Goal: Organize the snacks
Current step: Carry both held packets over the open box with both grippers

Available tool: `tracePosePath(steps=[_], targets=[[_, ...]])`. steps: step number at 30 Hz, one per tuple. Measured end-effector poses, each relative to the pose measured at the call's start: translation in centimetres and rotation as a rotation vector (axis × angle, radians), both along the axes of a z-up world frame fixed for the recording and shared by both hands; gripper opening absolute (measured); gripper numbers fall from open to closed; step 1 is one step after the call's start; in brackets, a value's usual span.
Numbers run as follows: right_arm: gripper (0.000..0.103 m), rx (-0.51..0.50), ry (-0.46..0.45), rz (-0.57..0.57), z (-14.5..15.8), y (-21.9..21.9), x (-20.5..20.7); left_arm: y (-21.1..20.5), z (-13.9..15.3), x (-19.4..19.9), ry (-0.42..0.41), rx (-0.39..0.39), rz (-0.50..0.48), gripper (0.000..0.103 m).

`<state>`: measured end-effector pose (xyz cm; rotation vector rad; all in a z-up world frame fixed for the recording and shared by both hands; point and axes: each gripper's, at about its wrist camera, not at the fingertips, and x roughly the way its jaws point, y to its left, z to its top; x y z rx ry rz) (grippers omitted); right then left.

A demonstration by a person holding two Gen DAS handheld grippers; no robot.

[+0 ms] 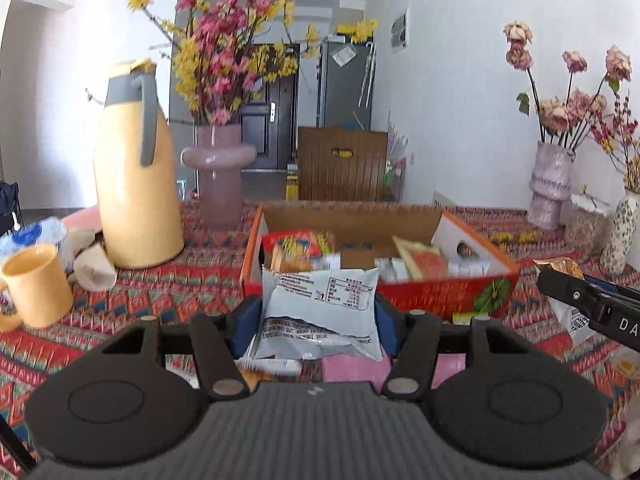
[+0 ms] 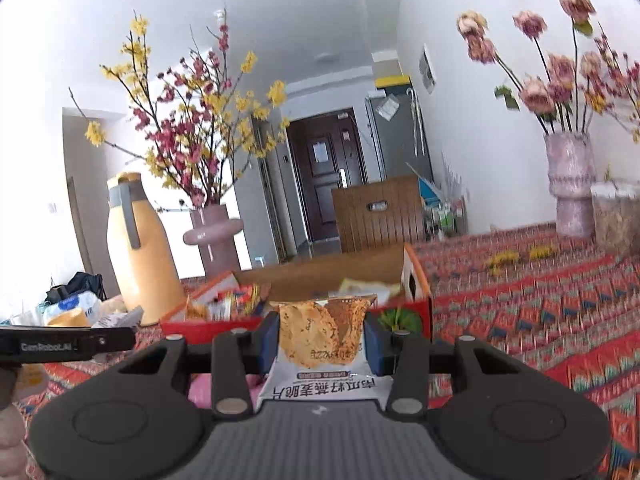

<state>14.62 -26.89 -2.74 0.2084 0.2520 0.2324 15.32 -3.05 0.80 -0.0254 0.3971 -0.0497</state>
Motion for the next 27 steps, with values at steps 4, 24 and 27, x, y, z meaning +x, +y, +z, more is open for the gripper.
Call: tracePosePath(steps=[4,24,27], targets=[[0.042,-0.014,-0.034,-0.004,1.7,-0.1,1.8,-0.5,1.6,1.7,-0.022,-0.009,0.014,0.06],[0.042,-0.04,0.036,-0.077,3.0,0.7,15.5,-0.9,2.1,13.9,0.016,-0.053,0.163,0.059],[0.042,-0.023,0.047,-0.093,1.8,0.6,16.7,-0.5,1.1,15.4,0.03,-0.052,0.186,0.059]])
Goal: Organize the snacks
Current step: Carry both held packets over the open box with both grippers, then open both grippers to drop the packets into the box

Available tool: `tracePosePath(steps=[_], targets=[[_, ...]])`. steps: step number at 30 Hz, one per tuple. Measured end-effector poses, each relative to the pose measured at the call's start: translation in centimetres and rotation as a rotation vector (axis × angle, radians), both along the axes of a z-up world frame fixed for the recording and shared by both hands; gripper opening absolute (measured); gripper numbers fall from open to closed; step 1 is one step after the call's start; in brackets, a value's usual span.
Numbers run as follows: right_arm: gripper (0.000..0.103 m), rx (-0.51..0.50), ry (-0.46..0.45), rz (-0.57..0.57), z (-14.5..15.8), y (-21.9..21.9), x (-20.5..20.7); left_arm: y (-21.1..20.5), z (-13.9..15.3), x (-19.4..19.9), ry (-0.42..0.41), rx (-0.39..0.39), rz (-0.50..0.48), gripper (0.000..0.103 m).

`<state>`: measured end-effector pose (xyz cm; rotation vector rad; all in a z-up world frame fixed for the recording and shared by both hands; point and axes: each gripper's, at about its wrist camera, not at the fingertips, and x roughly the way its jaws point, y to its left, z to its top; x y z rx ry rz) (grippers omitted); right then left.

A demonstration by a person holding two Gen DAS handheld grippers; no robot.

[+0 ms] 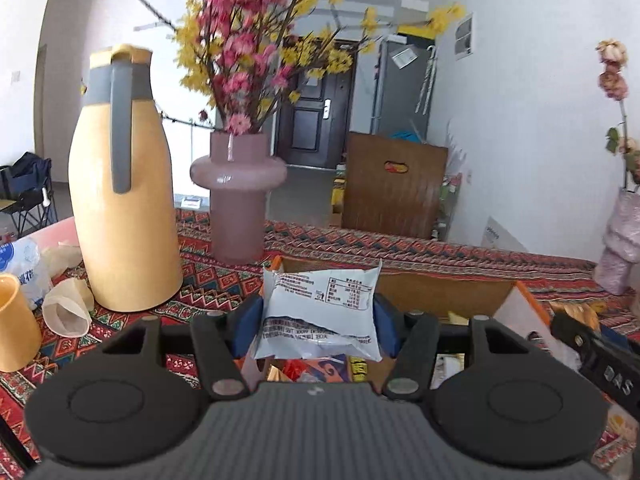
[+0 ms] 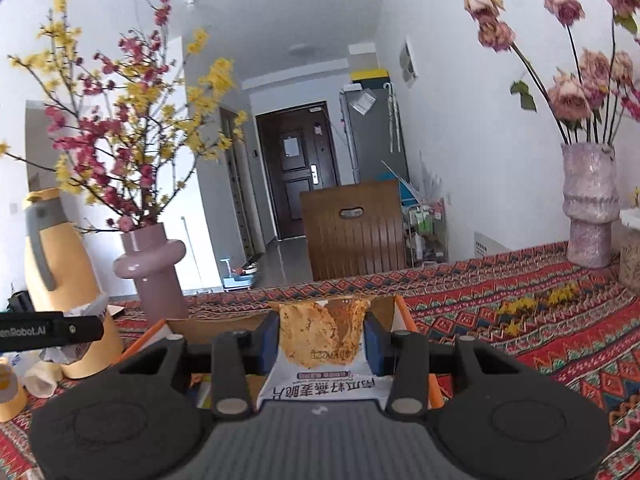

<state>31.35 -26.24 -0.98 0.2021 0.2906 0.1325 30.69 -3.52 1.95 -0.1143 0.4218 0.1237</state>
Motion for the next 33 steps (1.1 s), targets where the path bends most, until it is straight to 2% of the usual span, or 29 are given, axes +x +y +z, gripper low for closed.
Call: tracePosePath(steps=[4,10,14,16,18,21,29,33], targets=[[0.042,-0.007,0.027,0.001,-1.5,0.1,0.6,0.5,-1.8,1.3,0.016,-0.007,0.015,0.059],[0.042,-0.028,0.035,0.018,-1.9,0.8,0.7,0.7,-2.9,1.8,0.037,0.01,0.011,0.06],[0.046,-0.026,0.051,0.018,-2.0,0.8,0.7,0.7,-2.9,1.4,0.02,0.014,0.017,0.073],[0.06,-0.017,0.048,0.014,-2.0,0.6,0.5,0.8,-2.9,1.2,0.009,0.008,0.023,0.084],[0.085,-0.013,0.041,0.008,-1.9,0.5,0.4,0.8,-2.8,1.0,0.001,0.011,0.039,0.097],[0.102,-0.007,0.024,-0.009,-1.9,0.3,0.1,0.9,-2.7,0.8,-0.004,0.005,0.061,0.103],[0.103,0.014,0.016,-0.038,-2.0,-0.4,-0.1,0.7,-2.1,0.4,-0.006,0.01,0.06,0.103],[0.103,0.024,-0.001,-0.031,-0.8,-0.4,-1.1,0.4,-1.0,-0.6,-0.018,0.014,0.059,0.103]])
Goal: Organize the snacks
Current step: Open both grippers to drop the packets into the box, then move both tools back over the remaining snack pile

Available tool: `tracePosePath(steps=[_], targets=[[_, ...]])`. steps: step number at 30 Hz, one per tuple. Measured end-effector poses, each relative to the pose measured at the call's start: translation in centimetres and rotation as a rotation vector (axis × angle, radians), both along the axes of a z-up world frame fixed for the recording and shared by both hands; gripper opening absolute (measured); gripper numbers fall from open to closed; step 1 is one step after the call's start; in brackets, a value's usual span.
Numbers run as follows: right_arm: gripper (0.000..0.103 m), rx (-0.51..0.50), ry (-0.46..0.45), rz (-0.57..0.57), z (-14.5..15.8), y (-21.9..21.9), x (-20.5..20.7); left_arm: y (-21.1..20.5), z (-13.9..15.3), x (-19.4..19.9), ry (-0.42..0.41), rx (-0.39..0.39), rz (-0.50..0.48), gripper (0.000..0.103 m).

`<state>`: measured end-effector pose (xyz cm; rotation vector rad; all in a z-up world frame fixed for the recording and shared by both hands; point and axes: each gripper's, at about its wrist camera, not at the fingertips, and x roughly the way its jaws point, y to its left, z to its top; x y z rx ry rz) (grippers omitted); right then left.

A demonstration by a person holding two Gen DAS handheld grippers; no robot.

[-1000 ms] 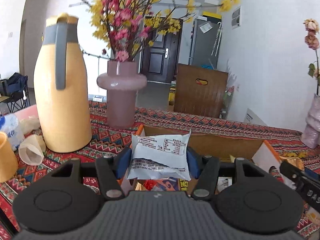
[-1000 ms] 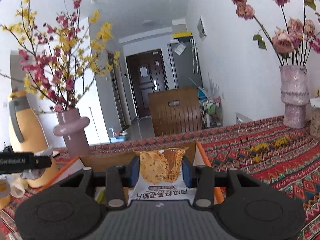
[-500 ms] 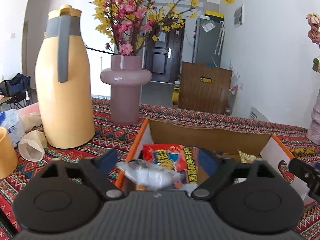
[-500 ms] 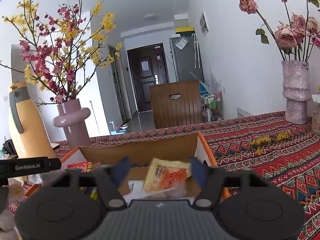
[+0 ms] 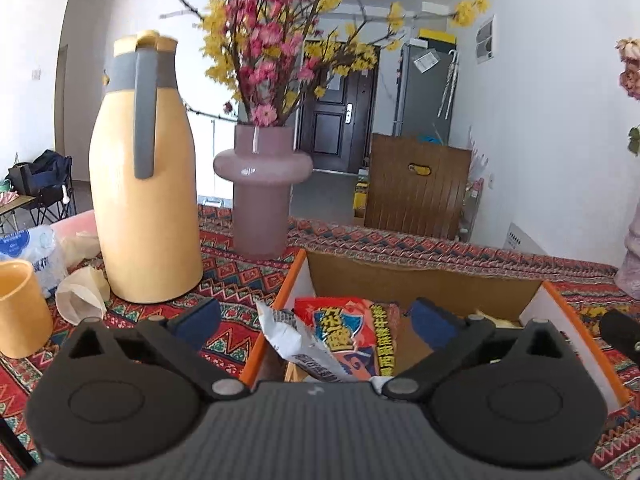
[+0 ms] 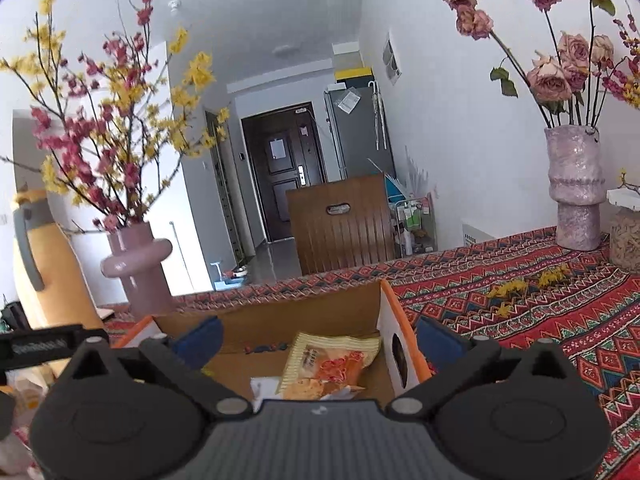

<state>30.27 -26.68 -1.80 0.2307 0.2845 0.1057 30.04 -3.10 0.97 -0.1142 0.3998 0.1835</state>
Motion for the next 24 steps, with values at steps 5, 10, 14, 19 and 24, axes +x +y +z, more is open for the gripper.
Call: tracePosePath(steps=[5,10,14,19,24], targets=[[0.103,-0.018,-0.048,0.028,2.3,0.2,-3.2,-0.2,1.4,-2.2,-0.014,0.007,-0.029,0.103],[0.103,-0.028,-0.049,0.051,3.0,-0.1,-6.2,0.1,1.9,-5.4,-0.026,0.012,-0.055,0.103],[0.103,-0.038,-0.035,0.057,2.7,-0.4,-8.4,0.6,1.5,-7.7,-0.017,0.02,-0.07,0.103],[0.103,-0.044,0.006,0.071,1.6,-0.5,-10.9,1.3,0.3,-10.5,0.012,0.033,-0.097,0.103],[0.103,-0.062,0.061,0.084,0.0,-0.3,-13.0,2.3,-1.7,-12.9,0.054,0.05,-0.122,0.103]])
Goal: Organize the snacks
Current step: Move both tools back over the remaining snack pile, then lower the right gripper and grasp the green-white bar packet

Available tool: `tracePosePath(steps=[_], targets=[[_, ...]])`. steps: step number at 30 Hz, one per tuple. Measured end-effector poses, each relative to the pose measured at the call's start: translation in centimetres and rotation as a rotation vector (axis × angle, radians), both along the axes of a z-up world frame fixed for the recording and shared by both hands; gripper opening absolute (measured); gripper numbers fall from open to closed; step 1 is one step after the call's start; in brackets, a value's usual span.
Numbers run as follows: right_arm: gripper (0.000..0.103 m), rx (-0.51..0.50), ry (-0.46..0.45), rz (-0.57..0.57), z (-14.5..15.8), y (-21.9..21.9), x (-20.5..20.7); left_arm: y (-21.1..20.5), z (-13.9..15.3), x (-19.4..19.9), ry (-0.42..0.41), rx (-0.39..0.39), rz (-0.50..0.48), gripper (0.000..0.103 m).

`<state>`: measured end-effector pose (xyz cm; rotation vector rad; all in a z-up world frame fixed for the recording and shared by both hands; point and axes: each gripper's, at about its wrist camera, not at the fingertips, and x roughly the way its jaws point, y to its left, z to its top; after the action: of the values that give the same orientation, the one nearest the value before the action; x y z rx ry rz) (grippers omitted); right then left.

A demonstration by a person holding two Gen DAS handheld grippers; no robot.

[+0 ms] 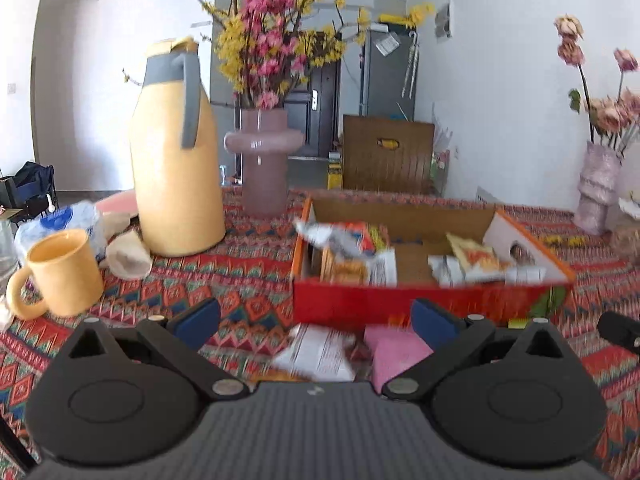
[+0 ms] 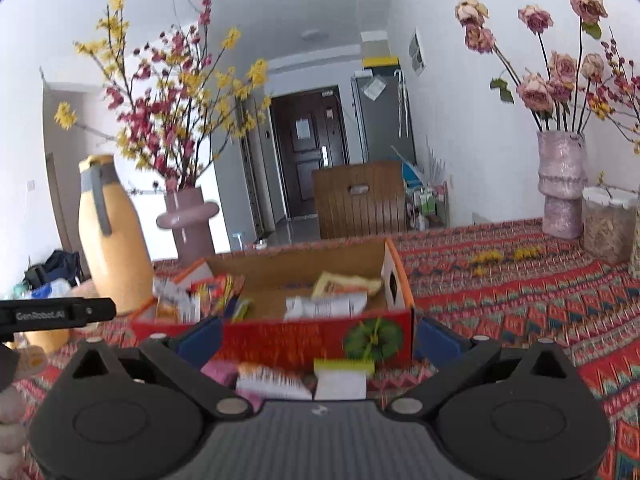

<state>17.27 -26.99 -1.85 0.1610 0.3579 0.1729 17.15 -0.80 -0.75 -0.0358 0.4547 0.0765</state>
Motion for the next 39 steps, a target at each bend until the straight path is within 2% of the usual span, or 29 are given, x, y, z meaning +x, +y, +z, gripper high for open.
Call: tracePosePath(steps=[10,15,22,26,31,36,39], targets=[[0.103,-0.005,0.129,-0.013,-4.1,-0.5,-2.9,1.9,-4.8,-1.9,0.045,0.008,-0.039,0.103],[0.103,-0.028,0.152,-0.002,-5.0,-0.4,-3.0,2.1,-4.9,-2.4,0.027,-0.014,-0.068,0.103],[0.103,-0.049,0.237,0.004,-5.0,-0.2,-0.2,2.6,-5.0,-2.0,0.044,-0.052,-0.081,0.103],[0.103,-0.116,0.318,0.001,-5.3,0.7,2.6,2.6,-5.0,-2.0,0.043,-0.058,-0.086,0.103],[0.088,-0.168,0.374,0.003,-6.0,1.5,4.9,2.7,-5.0,-2.0,0.044,-0.064,-0.092,0.103],[0.06,-0.159,0.375,0.025,-5.8,1.9,5.7,2.7,-5.1,-2.0,0.043,-0.067,-0.095,0.103],[0.057,-0.141,0.376,0.03,-6.0,1.9,5.9,2.7,-5.1,-2.0,0.042,-0.067,-0.095,0.103]])
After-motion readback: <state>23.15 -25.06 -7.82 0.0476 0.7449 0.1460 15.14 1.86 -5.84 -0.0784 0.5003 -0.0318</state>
